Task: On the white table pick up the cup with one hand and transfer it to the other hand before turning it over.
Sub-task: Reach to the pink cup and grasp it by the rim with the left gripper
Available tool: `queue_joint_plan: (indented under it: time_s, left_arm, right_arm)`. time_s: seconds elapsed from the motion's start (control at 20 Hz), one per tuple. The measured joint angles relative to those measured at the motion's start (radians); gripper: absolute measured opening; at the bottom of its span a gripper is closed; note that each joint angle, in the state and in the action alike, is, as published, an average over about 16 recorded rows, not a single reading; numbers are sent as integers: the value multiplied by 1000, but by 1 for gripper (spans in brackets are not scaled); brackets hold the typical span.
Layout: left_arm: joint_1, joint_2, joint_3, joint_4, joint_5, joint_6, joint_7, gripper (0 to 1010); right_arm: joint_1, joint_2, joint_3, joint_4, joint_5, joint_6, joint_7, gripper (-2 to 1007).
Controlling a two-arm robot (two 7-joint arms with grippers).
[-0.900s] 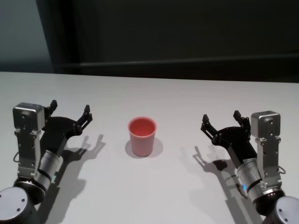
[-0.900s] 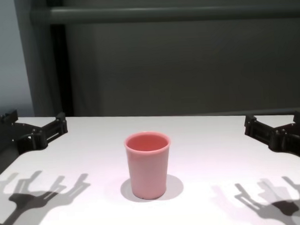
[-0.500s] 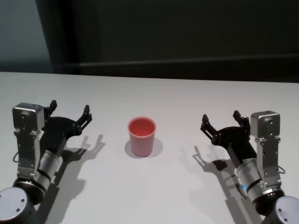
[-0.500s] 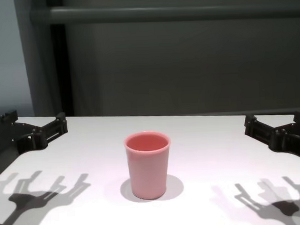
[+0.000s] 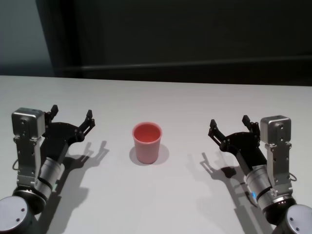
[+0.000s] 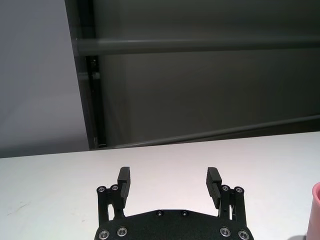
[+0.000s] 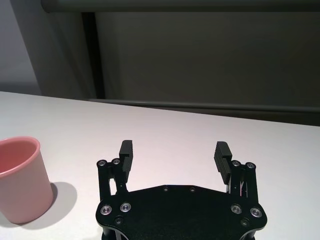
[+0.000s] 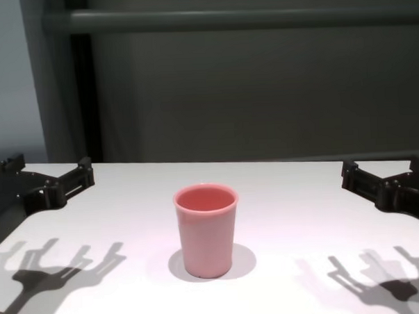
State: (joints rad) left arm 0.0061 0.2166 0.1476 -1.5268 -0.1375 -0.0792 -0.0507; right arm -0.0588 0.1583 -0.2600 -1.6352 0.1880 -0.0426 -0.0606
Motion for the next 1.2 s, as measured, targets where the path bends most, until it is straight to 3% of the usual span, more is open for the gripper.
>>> queue_joint_plan:
  time_s: [1.2]
  left_arm:
    - [0, 0, 0, 0, 0, 0, 0, 1001]
  right_arm:
    - [0, 0, 0, 0, 0, 0, 0, 1001]
